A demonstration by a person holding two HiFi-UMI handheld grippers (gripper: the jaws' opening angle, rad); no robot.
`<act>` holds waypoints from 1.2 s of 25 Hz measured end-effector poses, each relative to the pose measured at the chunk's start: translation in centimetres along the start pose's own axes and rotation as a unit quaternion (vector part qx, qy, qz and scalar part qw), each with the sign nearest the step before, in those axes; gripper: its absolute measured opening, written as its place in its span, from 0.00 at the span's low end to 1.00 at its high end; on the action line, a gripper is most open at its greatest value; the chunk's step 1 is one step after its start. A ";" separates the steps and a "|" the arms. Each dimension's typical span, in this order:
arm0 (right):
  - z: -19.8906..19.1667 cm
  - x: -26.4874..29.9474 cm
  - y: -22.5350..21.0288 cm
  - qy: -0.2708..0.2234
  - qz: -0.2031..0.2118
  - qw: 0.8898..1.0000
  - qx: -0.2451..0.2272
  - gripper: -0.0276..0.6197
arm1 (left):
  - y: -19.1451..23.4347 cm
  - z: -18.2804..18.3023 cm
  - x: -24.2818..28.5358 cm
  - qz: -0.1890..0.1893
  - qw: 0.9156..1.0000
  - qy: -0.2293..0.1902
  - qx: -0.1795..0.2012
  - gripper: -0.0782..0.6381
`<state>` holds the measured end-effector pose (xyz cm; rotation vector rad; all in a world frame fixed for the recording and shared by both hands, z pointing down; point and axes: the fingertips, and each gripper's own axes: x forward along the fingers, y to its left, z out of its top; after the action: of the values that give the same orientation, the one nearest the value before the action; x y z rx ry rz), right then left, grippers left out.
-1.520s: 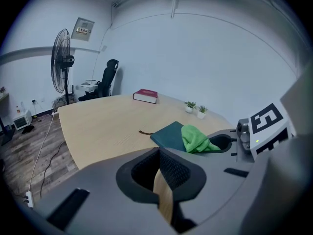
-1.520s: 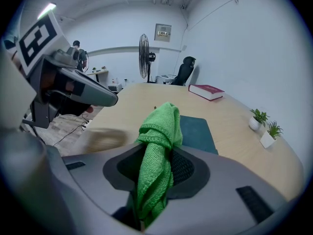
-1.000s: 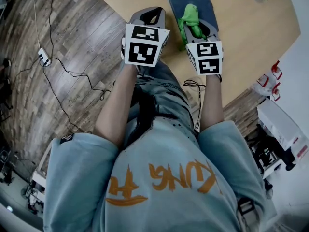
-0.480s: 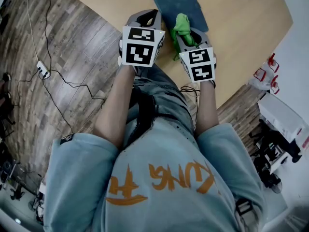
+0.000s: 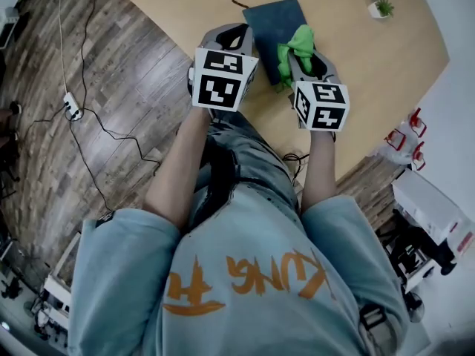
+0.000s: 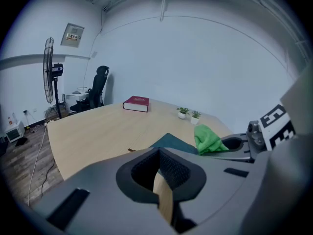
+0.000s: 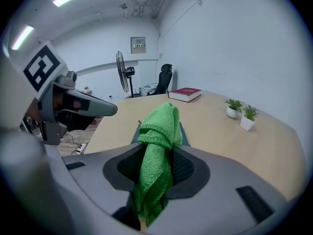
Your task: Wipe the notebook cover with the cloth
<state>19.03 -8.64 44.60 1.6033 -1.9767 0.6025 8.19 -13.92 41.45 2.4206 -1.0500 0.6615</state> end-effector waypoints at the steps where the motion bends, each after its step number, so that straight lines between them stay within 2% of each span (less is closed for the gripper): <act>1: 0.8 0.6 -0.2 -0.004 0.004 1.000 -0.004 0.22 | 0.2 0.2 -0.1 0.001 1.000 -0.001 0.000 0.13; 6: 3.8 3.8 -0.3 -0.013 0.014 1.000 -0.025 0.22 | 1.2 0.7 -0.2 0.002 1.000 -0.006 -0.005 0.13; 15: 6.9 9.0 -1.3 -0.006 0.023 0.998 -0.054 0.22 | 3.0 0.5 2.8 -0.001 1.000 0.017 -0.024 0.13; 24: 7.2 13.6 -0.5 0.023 0.048 0.994 -0.096 0.22 | 4.2 -0.8 5.4 -0.001 0.998 0.045 -0.042 0.13; 30: 6.8 14.2 0.1 0.036 0.043 0.989 -0.137 0.22 | 4.6 -1.1 6.0 0.001 0.997 0.054 -0.047 0.13</act>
<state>15.76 -23.53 48.52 1.3198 -1.9854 0.3943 8.07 -19.54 46.64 2.2785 -1.0168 0.7186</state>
